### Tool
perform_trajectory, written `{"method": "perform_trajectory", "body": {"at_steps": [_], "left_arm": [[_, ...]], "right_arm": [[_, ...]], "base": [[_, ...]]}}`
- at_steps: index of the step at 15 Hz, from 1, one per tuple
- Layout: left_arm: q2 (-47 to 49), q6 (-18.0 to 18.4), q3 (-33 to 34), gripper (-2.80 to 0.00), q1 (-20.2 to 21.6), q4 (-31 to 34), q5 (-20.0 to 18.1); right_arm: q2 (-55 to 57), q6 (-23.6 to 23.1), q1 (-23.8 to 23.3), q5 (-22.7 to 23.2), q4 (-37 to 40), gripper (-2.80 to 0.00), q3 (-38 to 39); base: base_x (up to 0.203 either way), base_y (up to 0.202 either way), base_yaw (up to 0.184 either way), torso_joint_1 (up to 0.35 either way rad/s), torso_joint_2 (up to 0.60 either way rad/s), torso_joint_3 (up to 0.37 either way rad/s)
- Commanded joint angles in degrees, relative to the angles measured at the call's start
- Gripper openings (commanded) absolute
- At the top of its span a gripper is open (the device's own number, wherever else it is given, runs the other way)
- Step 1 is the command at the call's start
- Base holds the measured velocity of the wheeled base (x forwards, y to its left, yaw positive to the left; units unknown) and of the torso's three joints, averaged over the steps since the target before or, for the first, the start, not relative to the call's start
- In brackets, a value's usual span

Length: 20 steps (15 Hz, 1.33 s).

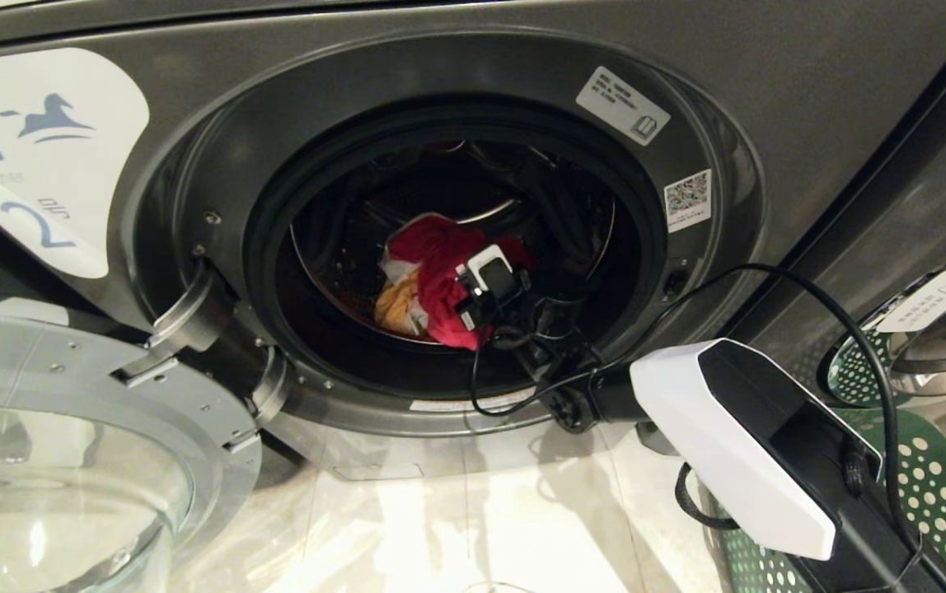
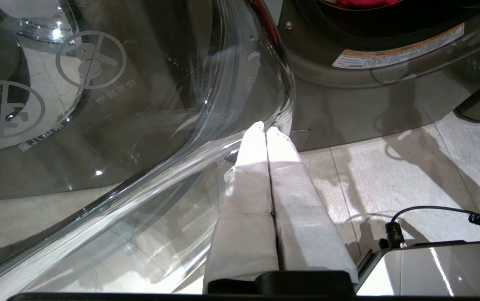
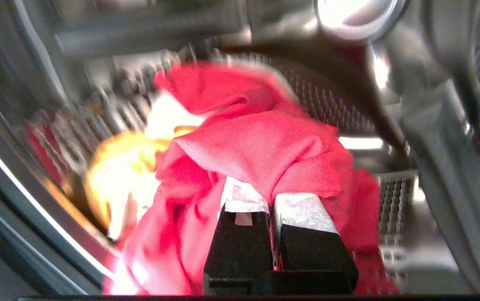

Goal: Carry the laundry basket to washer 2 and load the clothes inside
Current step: Place the clothes into the washing machine

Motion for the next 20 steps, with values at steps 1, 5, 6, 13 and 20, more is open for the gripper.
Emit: {"method": "perform_trajectory", "body": {"at_steps": [1,5,6,13,20], "left_arm": [[0.1,0.0,0.0,-2.8,0.0,0.0,0.0],[0.1,0.1,0.0,-2.8,0.0,0.0,0.0],[0.1,0.0,0.0,-2.8,0.0,0.0,0.0],[0.1,0.1,0.0,-2.8,0.0,0.0,0.0],[0.1,0.1,0.0,-2.8,0.0,0.0,0.0]], "right_arm": [[1.1,-0.1,-1.3,0.0,0.0,-2.8,-0.1],[1.4,-0.1,-1.9,-0.1,-0.2,0.0,0.0],[1.4,-0.2,-2.1,-0.2,-0.2,0.0,0.2],[-11.3,4.2,-1.1,-1.1,-0.2,0.0,12.2],[-36.3,6.2,6.4,-6.6,0.3,0.0,49.8]], "base": [[0.0,0.0,0.0,0.0,0.0,0.0],[0.0,0.0,0.0,0.0,0.0,0.0],[0.0,0.0,0.0,0.0,0.0,0.0],[0.0,0.0,0.0,0.0,0.0,0.0],[0.0,0.0,0.0,0.0,0.0,0.0]]}}
